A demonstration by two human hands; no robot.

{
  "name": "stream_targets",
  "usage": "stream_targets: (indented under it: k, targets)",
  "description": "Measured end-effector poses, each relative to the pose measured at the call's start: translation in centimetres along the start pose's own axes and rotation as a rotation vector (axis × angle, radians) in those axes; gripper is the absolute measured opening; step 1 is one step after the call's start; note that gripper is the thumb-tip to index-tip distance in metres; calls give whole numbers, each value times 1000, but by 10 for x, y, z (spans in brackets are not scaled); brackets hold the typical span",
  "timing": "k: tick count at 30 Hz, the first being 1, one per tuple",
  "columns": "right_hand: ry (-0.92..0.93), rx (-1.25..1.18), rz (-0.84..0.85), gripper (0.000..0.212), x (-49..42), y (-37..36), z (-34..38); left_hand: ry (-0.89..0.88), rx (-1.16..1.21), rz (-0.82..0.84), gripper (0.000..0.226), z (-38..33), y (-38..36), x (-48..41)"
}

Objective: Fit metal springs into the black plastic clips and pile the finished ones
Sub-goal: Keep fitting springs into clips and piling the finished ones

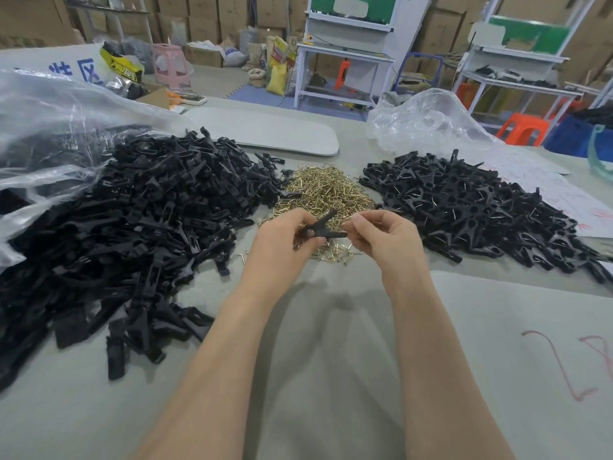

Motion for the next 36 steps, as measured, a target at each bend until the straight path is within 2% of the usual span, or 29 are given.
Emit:
stream_targets:
  k: [4, 8, 20, 22, 24, 27, 29, 31, 36]
  targets:
    - [-23, 105, 58, 12, 0, 0, -3, -179, -137, -48, 21, -17, 2, 4]
    - [-58, 93, 115, 14, 0, -2, -5, -217, -111, -30, 21, -24, 2, 7]
    - [-135, 55, 151, 16, -1, -1, -14, -251, -81, 23, 19, -28, 0, 8]
    - [-203, -41, 198, 15, 1, -4, -17, -226, -38, 47, 17, -27, 1, 8]
    - [-312, -284, 320, 13, 9, -16, -20, -131, 126, 100, 19, -22, 3, 5]
    - [-439, -514, 540, 46, 28, -40, -20, -36, 338, 211, 25, -22, 0, 6]
    - [-478, -561, 663, 73, 40, -54, -19, -48, 331, 238, 27, -26, 0, 8]
    - [-462, -587, 751, 86, 47, -64, -15, -74, 287, 223, 27, -29, 4, 9]
    - [-429, -667, 705, 70, 44, -71, -20, -130, 243, 218, 22, -34, 5, 11]
Point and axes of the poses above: each hand's wrist, its own x-axis away from the middle knuckle, its own y-axis out of the back of the hand, z = x × y, the point moved 9 cm from there along -x, towards the middle knuckle, and after that the axes turned 10 degrees about y, right-handed, at the moved point
